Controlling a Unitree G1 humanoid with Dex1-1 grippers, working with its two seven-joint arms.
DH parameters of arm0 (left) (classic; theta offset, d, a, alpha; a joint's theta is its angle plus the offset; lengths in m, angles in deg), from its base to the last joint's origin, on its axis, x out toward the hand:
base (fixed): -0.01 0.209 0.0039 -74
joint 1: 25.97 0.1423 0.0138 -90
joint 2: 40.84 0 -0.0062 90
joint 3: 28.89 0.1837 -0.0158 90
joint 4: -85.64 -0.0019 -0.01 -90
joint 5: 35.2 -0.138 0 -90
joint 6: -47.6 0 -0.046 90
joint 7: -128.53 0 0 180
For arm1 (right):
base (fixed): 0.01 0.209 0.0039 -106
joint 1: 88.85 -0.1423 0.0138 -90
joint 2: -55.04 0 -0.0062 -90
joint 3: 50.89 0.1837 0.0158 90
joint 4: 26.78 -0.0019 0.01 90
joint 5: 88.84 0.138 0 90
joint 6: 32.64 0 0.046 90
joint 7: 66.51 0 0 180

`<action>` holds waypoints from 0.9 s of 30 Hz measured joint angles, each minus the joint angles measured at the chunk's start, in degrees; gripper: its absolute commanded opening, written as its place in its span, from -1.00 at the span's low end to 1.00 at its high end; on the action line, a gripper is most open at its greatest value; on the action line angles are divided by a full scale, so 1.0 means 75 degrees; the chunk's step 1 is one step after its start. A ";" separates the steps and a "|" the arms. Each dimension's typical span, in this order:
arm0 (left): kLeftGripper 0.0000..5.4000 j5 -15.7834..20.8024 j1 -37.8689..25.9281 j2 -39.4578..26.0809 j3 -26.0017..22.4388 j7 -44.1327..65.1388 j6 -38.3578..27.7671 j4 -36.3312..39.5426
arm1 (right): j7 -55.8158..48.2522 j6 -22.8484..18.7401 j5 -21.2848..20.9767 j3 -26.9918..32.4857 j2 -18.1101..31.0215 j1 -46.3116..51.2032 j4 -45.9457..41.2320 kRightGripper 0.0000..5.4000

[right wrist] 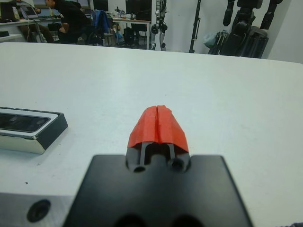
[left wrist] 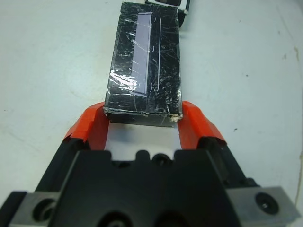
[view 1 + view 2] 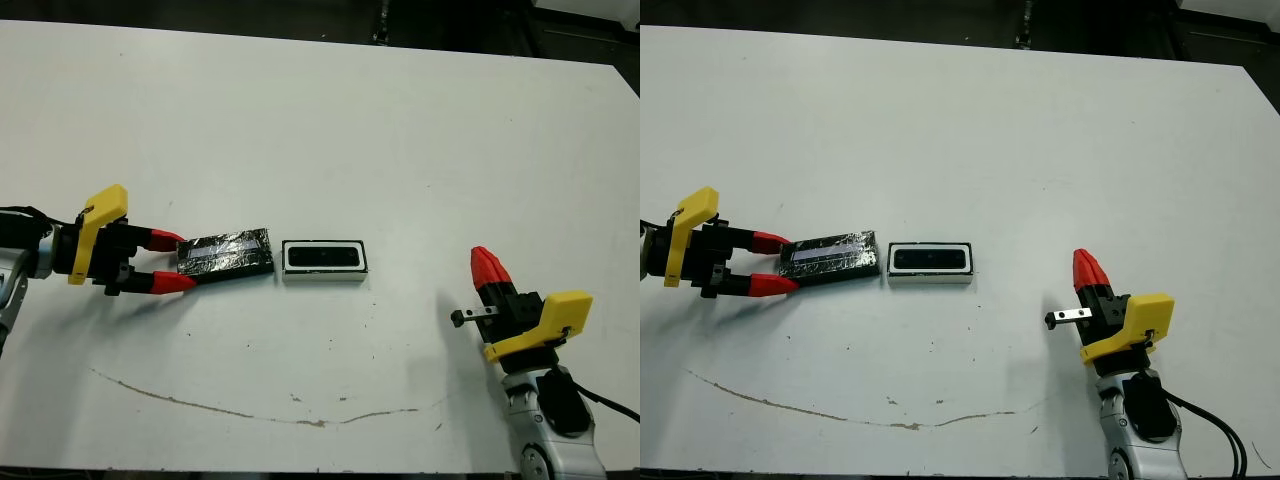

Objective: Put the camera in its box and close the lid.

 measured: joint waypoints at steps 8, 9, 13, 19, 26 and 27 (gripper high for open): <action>0.17 0.0014 -0.0032 0.0039 -0.0041 0.0078 -0.0202 -0.0197 | 0.0031 -0.0064 -0.0001 -0.0001 0.0000 0.0005 -0.0006 -1.00; 0.17 0.0034 -0.0032 0.0044 -0.0056 0.0078 -0.0147 -0.0204 | 0.0031 -0.0066 -0.0001 -0.0001 0.0000 0.0004 -0.0006 -1.00; 0.17 0.0209 -0.0031 0.0051 -0.0214 0.0037 0.0281 -0.0206 | 0.0031 -0.0066 -0.0006 -0.0002 0.0000 0.0004 -0.0003 -1.00; 0.17 0.0649 -0.0164 0.0197 -0.0450 0.0219 0.0776 -0.0303 | 0.0034 -0.0065 -0.0030 -0.0010 0.0000 0.0005 0.0002 -1.00; 0.17 0.0752 -0.0532 0.0572 -0.0483 0.0377 0.0667 -0.0506 | 0.0035 -0.0064 -0.0045 -0.0034 -0.0001 0.0006 0.0022 -1.00; 0.17 0.0747 -0.0592 0.0616 -0.0467 0.0408 0.0612 -0.0543 | 0.0039 -0.0063 -0.0069 -0.0040 -0.0001 0.0008 0.0022 -1.00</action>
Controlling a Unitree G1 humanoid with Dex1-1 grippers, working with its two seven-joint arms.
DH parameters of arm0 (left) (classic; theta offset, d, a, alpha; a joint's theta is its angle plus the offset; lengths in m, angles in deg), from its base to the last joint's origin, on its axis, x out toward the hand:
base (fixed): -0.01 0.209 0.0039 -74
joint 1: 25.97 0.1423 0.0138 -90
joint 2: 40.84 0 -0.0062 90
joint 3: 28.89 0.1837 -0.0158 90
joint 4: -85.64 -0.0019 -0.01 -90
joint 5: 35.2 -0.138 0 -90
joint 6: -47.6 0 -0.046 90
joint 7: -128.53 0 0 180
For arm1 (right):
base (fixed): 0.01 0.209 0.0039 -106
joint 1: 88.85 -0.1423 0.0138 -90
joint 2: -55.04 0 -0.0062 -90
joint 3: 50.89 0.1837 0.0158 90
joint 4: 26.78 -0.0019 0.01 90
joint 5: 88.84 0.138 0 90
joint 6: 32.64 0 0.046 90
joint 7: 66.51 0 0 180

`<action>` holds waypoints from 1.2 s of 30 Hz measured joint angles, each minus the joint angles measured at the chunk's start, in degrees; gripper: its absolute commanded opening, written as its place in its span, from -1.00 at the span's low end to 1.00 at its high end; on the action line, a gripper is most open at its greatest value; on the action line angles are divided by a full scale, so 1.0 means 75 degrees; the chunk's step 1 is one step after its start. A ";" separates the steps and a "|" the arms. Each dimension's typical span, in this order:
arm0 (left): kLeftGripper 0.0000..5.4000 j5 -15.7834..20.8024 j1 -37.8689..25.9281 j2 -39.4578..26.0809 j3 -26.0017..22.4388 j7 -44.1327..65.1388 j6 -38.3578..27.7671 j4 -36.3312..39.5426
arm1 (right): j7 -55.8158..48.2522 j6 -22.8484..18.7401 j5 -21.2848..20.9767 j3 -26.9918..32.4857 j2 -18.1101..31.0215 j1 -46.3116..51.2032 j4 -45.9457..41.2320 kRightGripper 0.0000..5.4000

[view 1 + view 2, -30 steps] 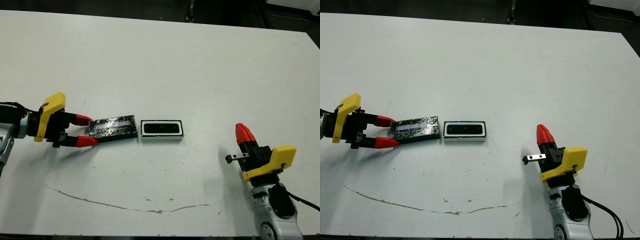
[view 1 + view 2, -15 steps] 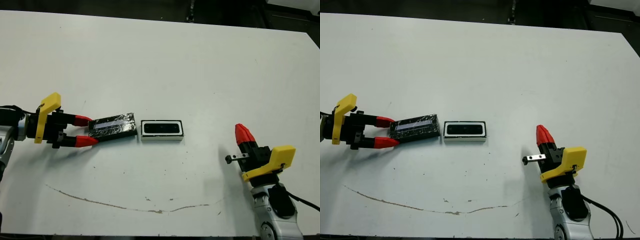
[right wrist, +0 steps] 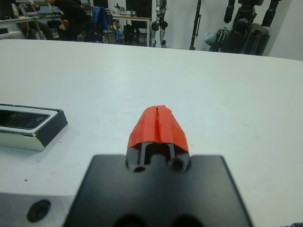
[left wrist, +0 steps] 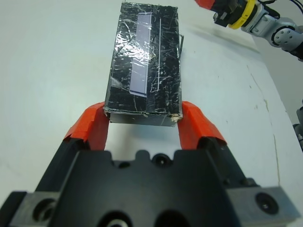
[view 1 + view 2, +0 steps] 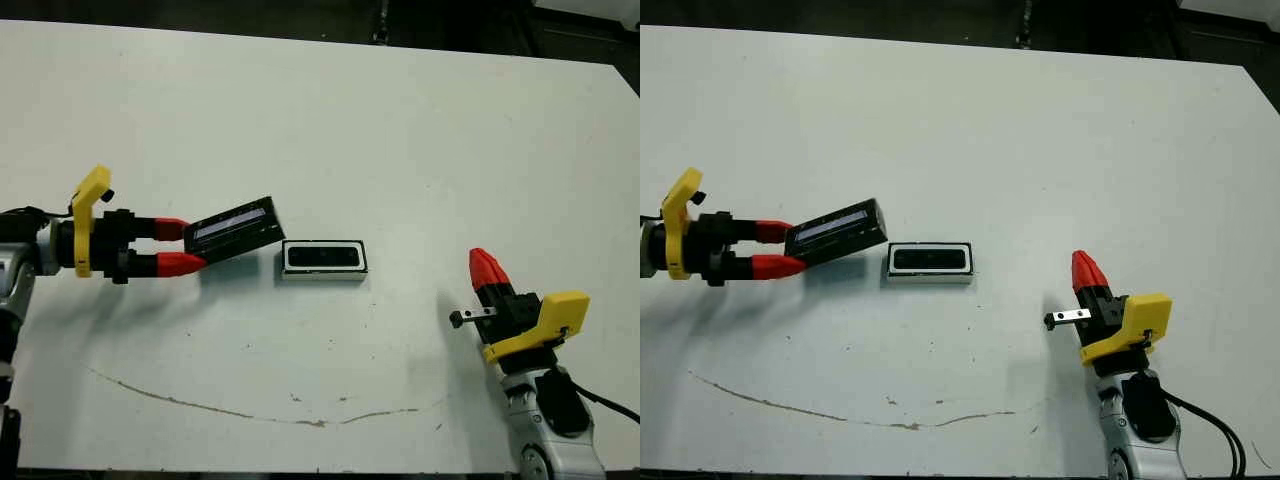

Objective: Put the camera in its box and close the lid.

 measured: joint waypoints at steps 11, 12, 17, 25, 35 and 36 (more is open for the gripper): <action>0.17 -0.0301 -0.0631 0.0641 0.0378 0.0435 -0.0467 -0.0813 | 0.0000 0.0013 -0.0124 -0.0052 0.0000 0.0006 0.0005 -1.00; 0.17 -0.0322 -0.0654 0.0655 0.0414 0.0444 -0.0510 -0.0840 | 0.0003 0.0013 -0.0124 -0.0052 0.0000 0.0006 0.0005 -1.00; 0.17 -0.0483 -0.0772 0.0749 0.0536 0.0516 -0.0824 -0.0979 | -0.0005 0.0012 -0.0050 -0.0051 0.0000 -0.0003 0.0005 -1.00; 0.17 -0.0627 -0.0785 0.0771 0.0599 0.0566 -0.0918 -0.0995 | 0.0001 0.0011 -0.0049 -0.0051 0.0000 -0.0006 0.0005 -1.00; 0.17 -0.0771 -0.0787 0.1018 0.0704 0.0474 -0.1230 -0.1043 | 0.0002 0.0011 -0.0051 -0.0051 0.0001 -0.0007 0.0005 -1.00; 0.17 -0.0771 -0.0775 0.1058 0.0704 0.0404 -0.1203 -0.0979 | 0.0002 0.0011 -0.0051 -0.0051 0.0000 -0.0007 0.0004 -1.00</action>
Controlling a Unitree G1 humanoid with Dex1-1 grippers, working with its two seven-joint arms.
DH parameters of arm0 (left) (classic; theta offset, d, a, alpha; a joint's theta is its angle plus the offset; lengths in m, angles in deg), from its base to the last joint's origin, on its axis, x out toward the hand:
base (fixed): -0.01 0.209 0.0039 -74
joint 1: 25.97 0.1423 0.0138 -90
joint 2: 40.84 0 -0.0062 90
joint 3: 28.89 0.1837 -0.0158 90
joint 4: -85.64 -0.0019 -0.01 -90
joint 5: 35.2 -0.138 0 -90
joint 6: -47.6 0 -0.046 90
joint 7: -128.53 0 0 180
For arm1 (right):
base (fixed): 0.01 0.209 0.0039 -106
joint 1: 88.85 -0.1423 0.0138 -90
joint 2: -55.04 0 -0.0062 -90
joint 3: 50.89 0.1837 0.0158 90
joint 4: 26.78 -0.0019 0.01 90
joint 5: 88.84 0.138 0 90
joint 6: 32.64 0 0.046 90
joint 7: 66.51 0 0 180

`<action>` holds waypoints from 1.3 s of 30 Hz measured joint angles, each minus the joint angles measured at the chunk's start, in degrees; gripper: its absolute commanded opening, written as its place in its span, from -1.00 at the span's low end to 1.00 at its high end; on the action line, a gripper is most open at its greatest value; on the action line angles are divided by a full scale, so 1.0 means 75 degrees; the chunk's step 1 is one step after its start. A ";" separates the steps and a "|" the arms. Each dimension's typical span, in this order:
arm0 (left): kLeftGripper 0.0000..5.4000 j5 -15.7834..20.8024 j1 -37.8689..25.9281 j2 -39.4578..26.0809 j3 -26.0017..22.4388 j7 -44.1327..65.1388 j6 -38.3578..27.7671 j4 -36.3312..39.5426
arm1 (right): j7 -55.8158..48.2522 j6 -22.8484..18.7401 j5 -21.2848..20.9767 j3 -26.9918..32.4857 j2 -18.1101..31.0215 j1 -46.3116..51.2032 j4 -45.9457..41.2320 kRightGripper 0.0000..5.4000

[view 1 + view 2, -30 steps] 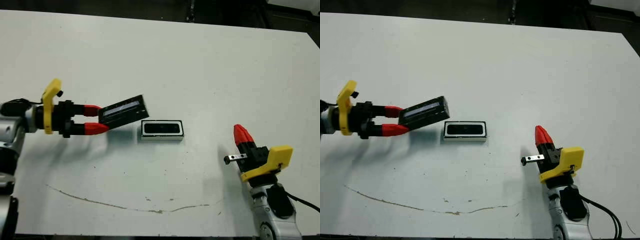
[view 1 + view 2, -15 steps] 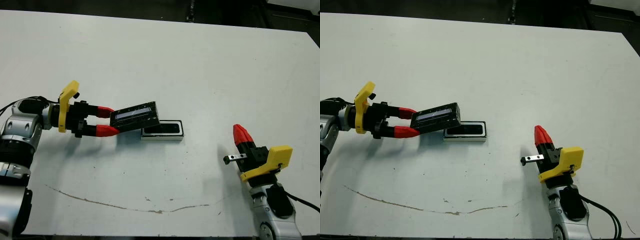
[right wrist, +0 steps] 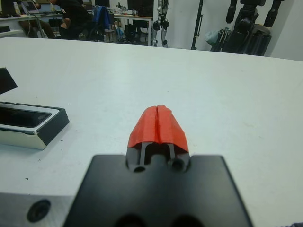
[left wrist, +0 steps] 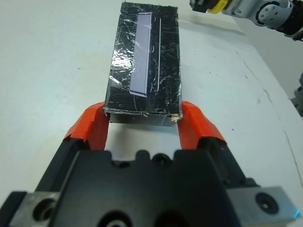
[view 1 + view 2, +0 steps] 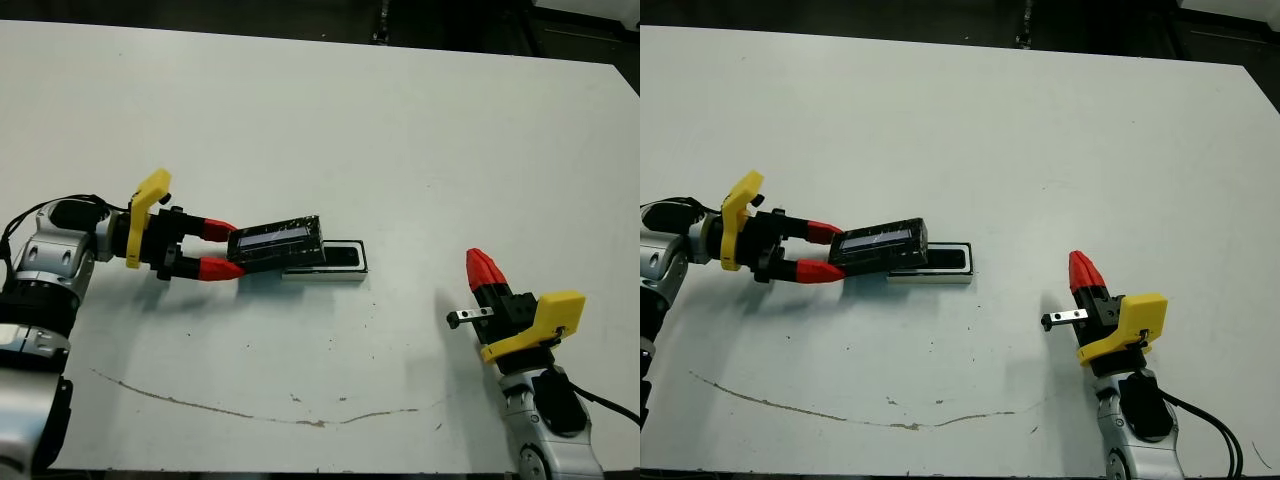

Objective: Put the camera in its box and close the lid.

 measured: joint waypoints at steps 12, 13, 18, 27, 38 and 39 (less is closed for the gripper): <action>0.17 0.0070 0.1217 0.0127 -0.0040 -0.1712 0.1282 0.2639 | 0.0001 -0.0043 0.0003 0.0003 0.0000 0.0004 -0.0023 -1.00; 0.17 0.0084 0.1278 0.0127 -0.0042 -0.1841 0.1394 0.2798 | 0.0003 -0.0043 0.0001 0.0002 0.0000 0.0004 -0.0025 -1.00; 0.17 0.0146 0.1497 0.0124 -0.0009 -0.2252 0.1658 0.3360 | 0.0009 -0.0043 -0.0002 0.0001 0.0000 0.0006 -0.0027 -1.00; 0.17 0.0116 0.1514 0.0048 0.0155 -0.2464 0.1836 0.3664 | 0.0005 -0.0043 0.0022 0.0002 -0.0001 0.0008 -0.0027 -1.00; 0.17 -0.0037 0.1437 -0.0021 0.0349 -0.2484 0.1571 0.3543 | 0.0008 -0.0043 -0.0030 0.0001 -0.0001 0.0012 -0.0028 -1.00; 0.17 -0.0053 0.1418 -0.0021 0.0367 -0.2485 0.1547 0.3487 | 0.0008 -0.0044 -0.0026 0.0001 -0.0001 0.0012 -0.0029 -1.00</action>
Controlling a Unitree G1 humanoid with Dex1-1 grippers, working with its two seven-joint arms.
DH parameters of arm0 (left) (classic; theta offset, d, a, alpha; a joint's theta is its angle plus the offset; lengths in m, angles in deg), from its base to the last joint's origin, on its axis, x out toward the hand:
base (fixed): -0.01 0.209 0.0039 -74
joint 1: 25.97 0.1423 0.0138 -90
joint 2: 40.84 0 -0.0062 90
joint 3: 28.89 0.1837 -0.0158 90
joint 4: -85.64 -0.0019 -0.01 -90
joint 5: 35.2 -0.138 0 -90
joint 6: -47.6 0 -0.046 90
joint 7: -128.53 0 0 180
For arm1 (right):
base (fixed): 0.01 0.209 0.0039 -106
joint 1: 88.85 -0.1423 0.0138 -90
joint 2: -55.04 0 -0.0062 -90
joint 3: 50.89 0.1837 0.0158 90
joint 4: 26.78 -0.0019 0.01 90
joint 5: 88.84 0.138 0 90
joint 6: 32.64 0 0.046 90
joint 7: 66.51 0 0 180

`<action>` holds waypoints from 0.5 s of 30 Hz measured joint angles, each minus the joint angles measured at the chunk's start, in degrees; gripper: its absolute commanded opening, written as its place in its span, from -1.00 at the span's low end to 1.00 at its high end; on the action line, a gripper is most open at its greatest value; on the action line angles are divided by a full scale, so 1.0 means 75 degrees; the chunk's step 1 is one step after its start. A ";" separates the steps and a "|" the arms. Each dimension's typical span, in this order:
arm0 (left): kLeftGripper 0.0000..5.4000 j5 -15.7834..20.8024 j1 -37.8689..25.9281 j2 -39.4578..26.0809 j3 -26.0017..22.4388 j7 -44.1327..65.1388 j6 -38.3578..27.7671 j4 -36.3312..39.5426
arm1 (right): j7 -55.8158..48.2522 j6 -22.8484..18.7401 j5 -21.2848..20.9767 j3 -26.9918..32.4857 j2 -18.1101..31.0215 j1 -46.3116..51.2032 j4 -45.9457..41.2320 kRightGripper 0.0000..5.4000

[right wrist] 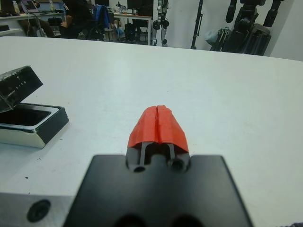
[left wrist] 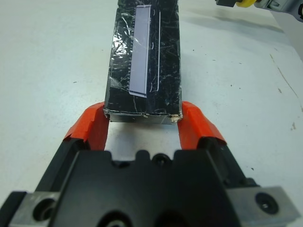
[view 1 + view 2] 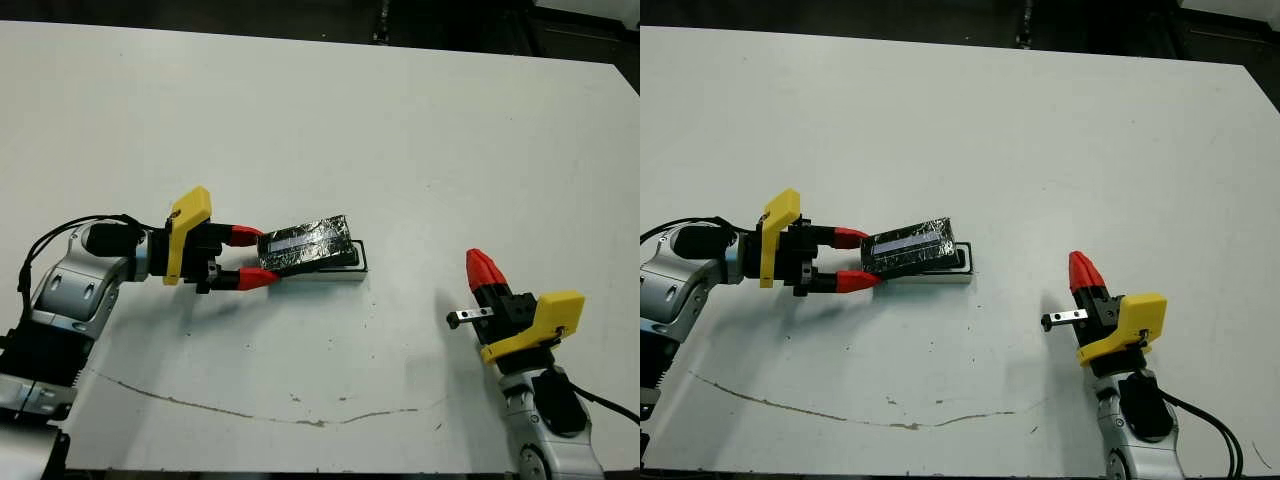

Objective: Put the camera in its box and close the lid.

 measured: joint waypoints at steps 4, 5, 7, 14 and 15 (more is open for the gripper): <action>0.17 -0.0123 -0.0136 0.0001 0.0103 0.0001 -0.0117 -0.0199 | 0.0000 -0.0001 0.0034 0.0001 0.0000 0.0002 -0.0001 -1.00; 0.17 -0.0128 -0.0197 0.0005 0.0124 0.0019 -0.0116 -0.0300 | 0.0000 -0.0001 0.0037 0.0001 0.0000 0.0002 -0.0001 -1.00; 0.17 -0.0130 -0.0266 0.0023 0.0180 0.0068 -0.0118 -0.0465 | 0.0001 -0.0015 0.0037 0.0001 0.0000 0.0009 -0.0010 -1.00; 0.17 -0.0215 -0.0436 0.0126 0.0354 0.0145 -0.0341 -0.0920 | 0.0000 -0.0043 0.0039 0.0001 0.0000 0.0010 -0.0013 -1.00; 0.17 -0.0232 -0.0482 0.0127 0.0383 0.0166 -0.0344 -0.0963 | 0.0000 -0.0043 0.0038 0.0001 0.0000 0.0009 -0.0013 -1.00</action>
